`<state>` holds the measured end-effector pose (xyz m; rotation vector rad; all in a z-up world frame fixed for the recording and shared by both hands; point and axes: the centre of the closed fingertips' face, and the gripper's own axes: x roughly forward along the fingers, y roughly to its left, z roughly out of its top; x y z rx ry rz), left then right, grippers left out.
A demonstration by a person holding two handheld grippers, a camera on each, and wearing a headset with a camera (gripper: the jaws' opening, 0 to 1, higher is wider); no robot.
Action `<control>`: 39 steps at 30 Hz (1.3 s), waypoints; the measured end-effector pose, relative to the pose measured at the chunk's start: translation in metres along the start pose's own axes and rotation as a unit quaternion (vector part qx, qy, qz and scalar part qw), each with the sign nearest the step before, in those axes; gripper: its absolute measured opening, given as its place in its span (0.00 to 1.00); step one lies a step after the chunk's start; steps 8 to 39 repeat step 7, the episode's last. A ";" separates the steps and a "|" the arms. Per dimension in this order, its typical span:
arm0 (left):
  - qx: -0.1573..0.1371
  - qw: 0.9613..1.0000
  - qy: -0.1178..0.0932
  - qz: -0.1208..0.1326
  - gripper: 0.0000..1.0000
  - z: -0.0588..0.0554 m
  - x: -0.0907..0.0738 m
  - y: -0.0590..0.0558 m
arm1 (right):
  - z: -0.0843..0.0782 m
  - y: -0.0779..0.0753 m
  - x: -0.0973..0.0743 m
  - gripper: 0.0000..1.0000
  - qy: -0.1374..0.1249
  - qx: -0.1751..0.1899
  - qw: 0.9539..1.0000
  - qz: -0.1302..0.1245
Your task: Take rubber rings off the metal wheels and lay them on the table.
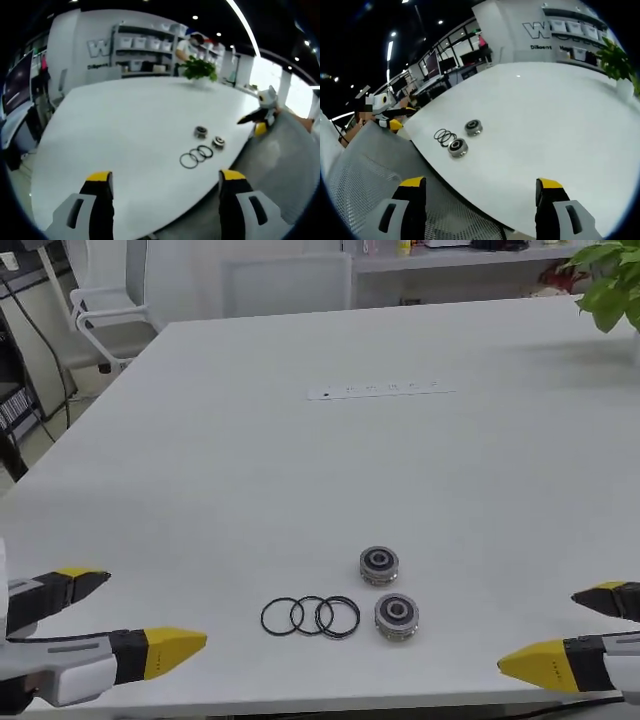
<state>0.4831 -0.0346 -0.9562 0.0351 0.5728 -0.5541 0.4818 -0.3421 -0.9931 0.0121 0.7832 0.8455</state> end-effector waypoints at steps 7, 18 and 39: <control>-0.008 1.000 -0.002 -0.008 0.89 0.000 0.001 -0.002 | -0.001 0.002 0.000 0.85 -0.001 0.014 1.000 0.007; -0.008 1.000 -0.002 -0.008 0.89 0.000 0.001 -0.002 | -0.001 0.002 0.000 0.85 -0.001 0.014 1.000 0.007; -0.008 1.000 -0.002 -0.008 0.89 0.000 0.001 -0.002 | -0.001 0.002 0.000 0.85 -0.001 0.014 1.000 0.007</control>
